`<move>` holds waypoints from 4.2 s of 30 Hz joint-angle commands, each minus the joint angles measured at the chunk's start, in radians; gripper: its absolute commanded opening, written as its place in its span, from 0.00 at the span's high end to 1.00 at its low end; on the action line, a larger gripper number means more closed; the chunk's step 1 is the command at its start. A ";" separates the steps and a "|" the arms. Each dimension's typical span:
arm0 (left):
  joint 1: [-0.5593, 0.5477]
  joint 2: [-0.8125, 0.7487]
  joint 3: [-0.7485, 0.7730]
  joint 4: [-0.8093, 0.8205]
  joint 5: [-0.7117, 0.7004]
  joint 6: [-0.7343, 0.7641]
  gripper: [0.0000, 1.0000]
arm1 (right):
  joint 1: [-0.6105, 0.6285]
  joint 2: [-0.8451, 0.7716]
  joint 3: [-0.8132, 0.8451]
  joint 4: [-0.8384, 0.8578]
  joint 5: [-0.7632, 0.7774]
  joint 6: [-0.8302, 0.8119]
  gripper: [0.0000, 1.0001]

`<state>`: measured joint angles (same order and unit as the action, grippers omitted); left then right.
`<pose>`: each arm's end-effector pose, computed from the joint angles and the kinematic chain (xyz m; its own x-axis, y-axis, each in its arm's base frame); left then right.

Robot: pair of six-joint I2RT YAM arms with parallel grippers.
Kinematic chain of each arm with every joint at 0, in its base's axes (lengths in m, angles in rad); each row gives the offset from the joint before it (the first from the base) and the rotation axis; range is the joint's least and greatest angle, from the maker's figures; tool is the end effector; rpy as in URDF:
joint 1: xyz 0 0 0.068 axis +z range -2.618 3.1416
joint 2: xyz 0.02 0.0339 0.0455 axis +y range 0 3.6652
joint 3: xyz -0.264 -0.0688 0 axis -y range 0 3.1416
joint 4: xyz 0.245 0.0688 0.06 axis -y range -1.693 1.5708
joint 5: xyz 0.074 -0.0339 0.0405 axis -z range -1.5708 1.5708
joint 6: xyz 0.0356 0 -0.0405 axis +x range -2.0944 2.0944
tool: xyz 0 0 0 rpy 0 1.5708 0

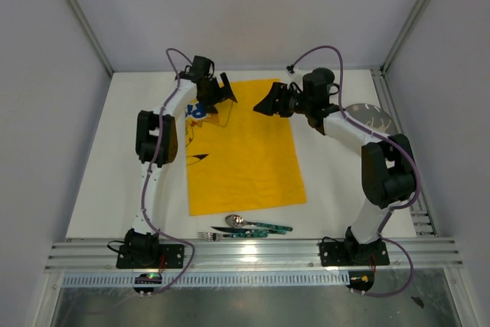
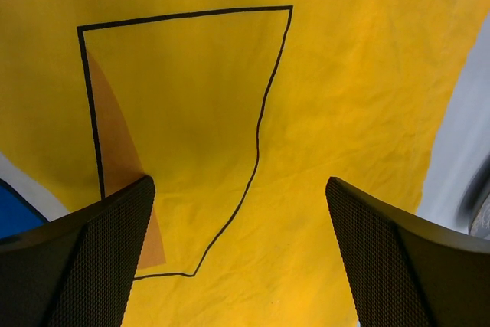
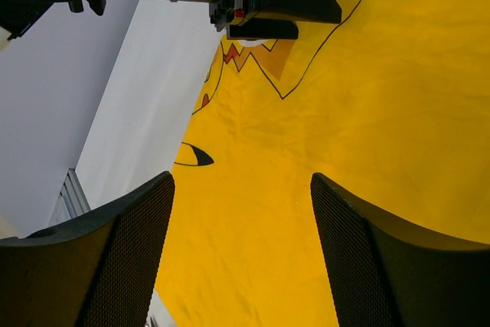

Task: Set the dinner table for one person

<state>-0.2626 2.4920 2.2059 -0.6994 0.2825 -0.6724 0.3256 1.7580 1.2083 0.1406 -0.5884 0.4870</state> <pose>0.5208 -0.1503 0.1714 -0.8777 -0.3835 -0.2875 -0.1900 0.8291 -0.5259 0.3769 0.1481 0.2548 -0.6834 0.1801 -0.7075 -0.4852 0.6121 0.6245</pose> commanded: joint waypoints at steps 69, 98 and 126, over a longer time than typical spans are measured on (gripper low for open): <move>-0.040 -0.421 -0.279 -0.186 -0.439 -0.015 0.01 | -0.216 -0.265 0.025 -0.503 0.854 -0.076 0.00; 0.022 -0.550 -0.425 -0.107 -0.289 0.017 0.01 | -0.752 -0.632 -0.654 -0.179 0.426 0.400 0.01; 0.022 -0.614 -0.462 -0.101 -0.296 0.043 0.01 | -0.912 -0.397 -0.629 -0.062 0.345 0.390 0.01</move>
<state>-0.2417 1.9320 1.7439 -0.8120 -0.0170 -0.6453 -0.5652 1.3338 0.5396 0.0017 -0.2016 0.8898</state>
